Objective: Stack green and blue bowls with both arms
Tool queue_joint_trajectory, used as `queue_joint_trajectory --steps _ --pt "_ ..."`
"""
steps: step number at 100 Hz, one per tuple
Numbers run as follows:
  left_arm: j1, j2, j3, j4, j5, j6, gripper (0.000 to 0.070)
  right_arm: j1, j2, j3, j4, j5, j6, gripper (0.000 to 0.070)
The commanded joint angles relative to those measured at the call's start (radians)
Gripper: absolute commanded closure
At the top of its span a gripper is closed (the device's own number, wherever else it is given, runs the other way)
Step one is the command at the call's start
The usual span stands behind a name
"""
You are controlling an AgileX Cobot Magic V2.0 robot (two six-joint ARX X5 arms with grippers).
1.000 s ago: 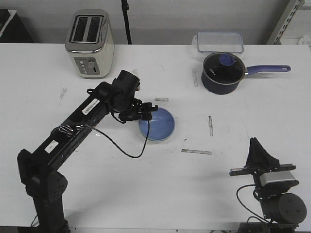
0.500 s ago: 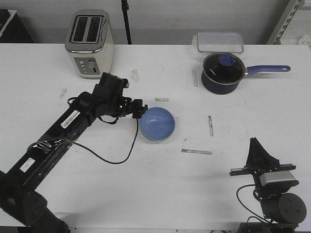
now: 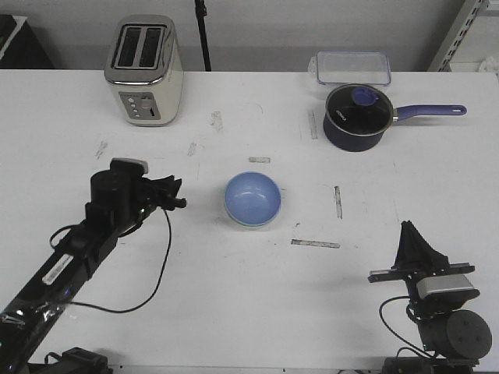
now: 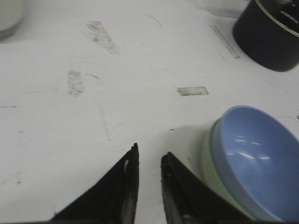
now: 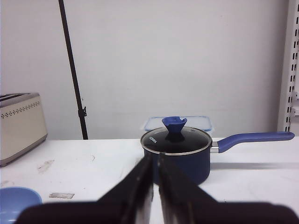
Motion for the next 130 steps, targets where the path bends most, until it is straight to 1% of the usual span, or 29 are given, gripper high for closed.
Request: queue_joint_trajectory --steps 1,6,14,30,43,50,55,70,105,130 --pt "0.015 -0.061 -0.079 0.065 -0.061 0.058 0.0638 0.0 -0.002 0.002 0.011 0.0 0.01 0.0685" --pt "0.031 -0.113 -0.136 0.087 -0.109 0.09 0.066 0.0 -0.002 0.002 0.011 0.0 0.01 0.0685" --pt "0.054 -0.195 -0.216 0.103 -0.167 0.138 0.0661 0.0 -0.002 0.002 0.011 0.0 0.01 0.0685" --pt "0.101 -0.367 -0.359 0.13 -0.177 0.207 0.0661 0.0 -0.002 0.002 0.011 0.0 0.01 0.0685" --pt "0.144 -0.528 -0.475 0.173 -0.177 0.205 0.0662 0.0 -0.002 0.002 0.011 0.0 0.01 0.0685" --pt "0.164 -0.617 -0.522 0.169 -0.177 0.205 0.0667 0.0 -0.002 0.002 0.011 0.0 0.01 0.0685" --pt "0.179 -0.675 -0.55 0.163 -0.177 0.205 0.0699 0.0 -0.002 0.002 0.011 0.0 0.01 0.0685" --pt "0.212 -0.811 -0.592 0.146 -0.177 0.204 0.0699 0.0 -0.002 0.002 0.011 0.0 0.01 0.0685" --pt "0.227 -0.972 -0.592 0.143 -0.177 0.204 0.0699 0.0 -0.002 0.002 0.011 0.0 0.01 0.0685" --pt "0.227 -1.014 -0.592 0.143 -0.177 0.204 0.0699 0.0 -0.002 0.002 0.011 0.0 0.01 0.0685"
